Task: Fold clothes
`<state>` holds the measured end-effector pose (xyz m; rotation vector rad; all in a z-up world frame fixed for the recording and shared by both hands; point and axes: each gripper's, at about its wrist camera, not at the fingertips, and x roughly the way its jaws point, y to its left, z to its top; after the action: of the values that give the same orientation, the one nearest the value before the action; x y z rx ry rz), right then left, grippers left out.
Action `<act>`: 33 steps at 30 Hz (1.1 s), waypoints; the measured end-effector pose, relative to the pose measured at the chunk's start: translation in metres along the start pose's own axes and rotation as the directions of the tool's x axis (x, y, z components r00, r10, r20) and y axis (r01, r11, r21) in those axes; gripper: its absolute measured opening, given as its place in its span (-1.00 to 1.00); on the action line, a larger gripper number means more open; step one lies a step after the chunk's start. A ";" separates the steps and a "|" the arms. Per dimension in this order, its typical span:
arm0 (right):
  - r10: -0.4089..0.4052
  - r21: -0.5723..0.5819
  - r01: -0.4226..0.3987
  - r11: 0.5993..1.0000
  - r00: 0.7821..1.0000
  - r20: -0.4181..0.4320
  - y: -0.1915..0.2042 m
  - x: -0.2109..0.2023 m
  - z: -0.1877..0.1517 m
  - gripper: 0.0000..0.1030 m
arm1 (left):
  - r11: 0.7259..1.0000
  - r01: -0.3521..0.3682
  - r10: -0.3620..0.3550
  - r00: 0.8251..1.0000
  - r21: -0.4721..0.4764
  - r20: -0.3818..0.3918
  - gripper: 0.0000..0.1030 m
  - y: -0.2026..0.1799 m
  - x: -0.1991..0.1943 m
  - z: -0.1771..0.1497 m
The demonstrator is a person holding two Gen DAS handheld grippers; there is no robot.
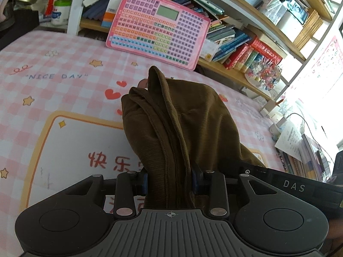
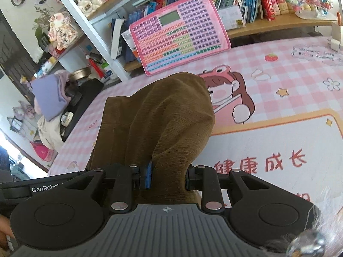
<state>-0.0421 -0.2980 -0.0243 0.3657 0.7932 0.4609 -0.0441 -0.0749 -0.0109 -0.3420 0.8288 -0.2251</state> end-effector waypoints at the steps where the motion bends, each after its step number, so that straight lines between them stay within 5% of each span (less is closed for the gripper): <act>1: 0.004 0.000 -0.004 1.000 1.000 0.007 -0.002 -0.001 0.001 -0.52 | 1.000 -0.002 0.001 1.000 0.005 0.006 -0.35 -0.003 -0.001 0.001; 17: 0.042 -0.076 -0.035 0.996 0.995 0.093 0.002 0.009 0.060 -0.51 | 0.999 0.021 -0.024 0.995 0.034 0.092 -0.34 -0.011 0.005 0.058; 33: -0.018 -0.141 0.039 0.989 0.989 0.148 0.058 0.128 0.143 -0.51 | 0.997 0.064 -0.069 0.987 0.042 0.145 -0.33 0.092 0.056 0.170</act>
<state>0.1290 -0.2026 0.0202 0.2513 0.6178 0.4560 0.1256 0.0270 0.0223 -0.3468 0.6685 -0.2743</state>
